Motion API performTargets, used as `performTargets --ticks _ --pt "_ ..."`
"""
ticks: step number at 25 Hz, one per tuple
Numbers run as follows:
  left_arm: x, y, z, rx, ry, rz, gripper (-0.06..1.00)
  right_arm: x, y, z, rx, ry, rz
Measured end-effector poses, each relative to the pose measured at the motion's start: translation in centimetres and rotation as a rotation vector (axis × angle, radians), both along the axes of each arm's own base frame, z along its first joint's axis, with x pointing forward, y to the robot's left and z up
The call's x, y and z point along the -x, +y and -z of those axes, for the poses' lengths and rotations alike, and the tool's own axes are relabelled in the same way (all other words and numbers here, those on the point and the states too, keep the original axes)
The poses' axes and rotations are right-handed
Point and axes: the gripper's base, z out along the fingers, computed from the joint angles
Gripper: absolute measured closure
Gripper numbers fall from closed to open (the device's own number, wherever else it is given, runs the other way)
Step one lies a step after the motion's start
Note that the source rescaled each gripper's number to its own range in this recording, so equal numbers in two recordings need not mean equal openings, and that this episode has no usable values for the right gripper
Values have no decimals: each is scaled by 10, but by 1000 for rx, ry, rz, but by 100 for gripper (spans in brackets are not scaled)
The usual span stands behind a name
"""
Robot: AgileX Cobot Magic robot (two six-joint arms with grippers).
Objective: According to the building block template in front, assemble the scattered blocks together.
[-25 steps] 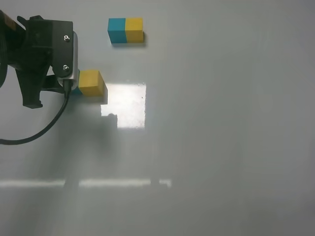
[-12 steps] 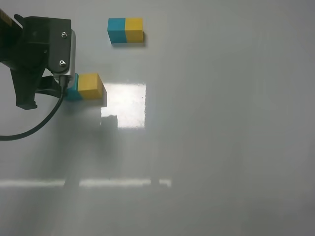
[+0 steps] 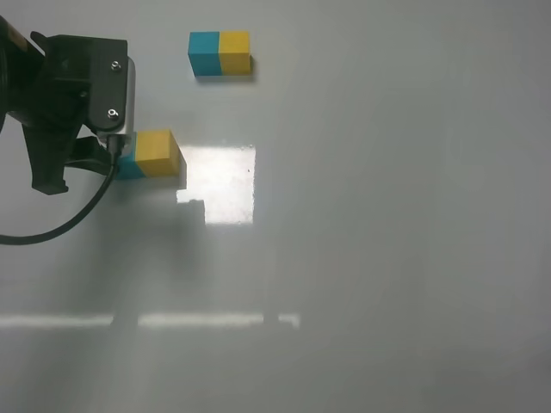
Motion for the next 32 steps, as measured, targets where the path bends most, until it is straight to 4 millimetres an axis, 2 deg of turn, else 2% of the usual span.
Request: performTargets --ticks 20,22,26,27,29,32 --pt "-3 -4 1 43 10 -1 92 0 0 0 0 0 0" --pt "-3 -5 1 64 16 -14 82 0 0 0 0 0 0" --pt "-4 -6 2 87 23 -32 48 0 0 0 0 0 0" --pt "-4 -6 2 96 24 -40 43 0 0 0 0 0 0" --pt "-4 -6 2 112 30 -57 35 0 0 0 0 0 0" --pt "-4 -7 1 131 32 -65 32 0 0 0 0 0 0"
